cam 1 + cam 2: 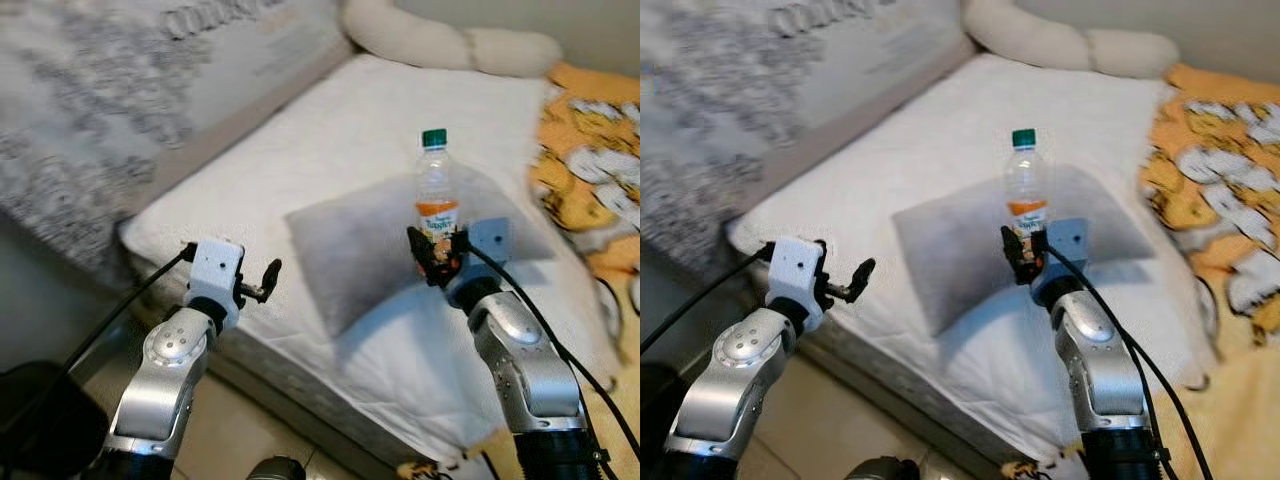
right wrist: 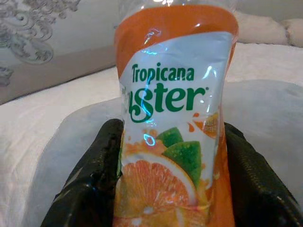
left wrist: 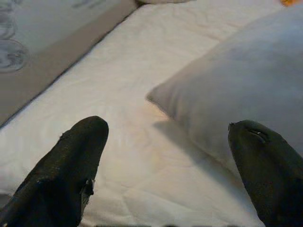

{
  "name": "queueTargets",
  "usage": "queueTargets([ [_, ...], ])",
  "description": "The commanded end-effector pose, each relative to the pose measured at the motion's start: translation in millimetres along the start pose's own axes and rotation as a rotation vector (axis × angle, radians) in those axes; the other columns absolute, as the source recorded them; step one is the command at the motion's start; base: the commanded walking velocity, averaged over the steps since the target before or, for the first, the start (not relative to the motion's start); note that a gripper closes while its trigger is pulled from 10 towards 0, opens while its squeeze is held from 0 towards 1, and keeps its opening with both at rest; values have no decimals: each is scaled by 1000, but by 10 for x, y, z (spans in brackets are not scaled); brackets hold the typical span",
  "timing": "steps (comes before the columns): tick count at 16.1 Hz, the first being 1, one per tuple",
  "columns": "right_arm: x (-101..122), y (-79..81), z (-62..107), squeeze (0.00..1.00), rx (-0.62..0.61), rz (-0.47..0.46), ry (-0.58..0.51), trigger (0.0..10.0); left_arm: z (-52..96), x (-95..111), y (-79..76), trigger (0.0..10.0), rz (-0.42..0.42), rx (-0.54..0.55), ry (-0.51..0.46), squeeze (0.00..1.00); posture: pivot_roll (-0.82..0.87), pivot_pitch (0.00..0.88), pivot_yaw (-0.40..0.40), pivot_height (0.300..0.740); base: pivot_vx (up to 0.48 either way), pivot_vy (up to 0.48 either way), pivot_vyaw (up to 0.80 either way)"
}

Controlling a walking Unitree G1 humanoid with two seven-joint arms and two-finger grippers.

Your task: Clean up the room

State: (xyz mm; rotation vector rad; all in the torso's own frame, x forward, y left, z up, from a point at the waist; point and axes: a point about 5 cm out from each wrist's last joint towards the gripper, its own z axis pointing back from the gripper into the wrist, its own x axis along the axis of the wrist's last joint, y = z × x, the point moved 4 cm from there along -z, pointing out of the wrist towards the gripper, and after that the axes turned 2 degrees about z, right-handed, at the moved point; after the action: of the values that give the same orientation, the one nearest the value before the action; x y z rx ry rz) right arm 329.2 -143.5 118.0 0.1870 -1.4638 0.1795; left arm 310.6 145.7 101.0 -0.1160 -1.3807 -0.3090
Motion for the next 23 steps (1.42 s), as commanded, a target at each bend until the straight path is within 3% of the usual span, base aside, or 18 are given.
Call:
queueTargets([
  [1,26,38,-42,0,-1,-12,-9,10000,-26,27,54,10000,-16,22,-2,0,-10,0,78,740,0,0,788],
  [6,-16,84,-60,0,-4,-29,7,10000,-82,59,148,10000,80,88,6,0,14,0,67,740,0,0,788],
  [7,-34,121,-63,0,6,-35,12,10000,-76,48,111,10000,44,53,15,0,7,0,77,740,0,0,788],
  [9,-40,159,-69,0,29,-36,17,10000,-93,66,201,10000,38,118,11,0,9,0,79,740,0,0,788],
  [13,-105,97,-63,0,-7,-76,44,10000,-105,99,271,10000,2,157,-4,0,17,0,78,740,0,0,791],
  [18,-157,101,-43,0,-19,-35,72,10000,-85,114,236,10000,12,140,-19,0,23,0,77,740,0,0,767],
  [23,-150,179,-46,0,39,-78,72,10000,-78,109,217,10000,14,110,-28,0,22,0,75,740,0,0,705],
])
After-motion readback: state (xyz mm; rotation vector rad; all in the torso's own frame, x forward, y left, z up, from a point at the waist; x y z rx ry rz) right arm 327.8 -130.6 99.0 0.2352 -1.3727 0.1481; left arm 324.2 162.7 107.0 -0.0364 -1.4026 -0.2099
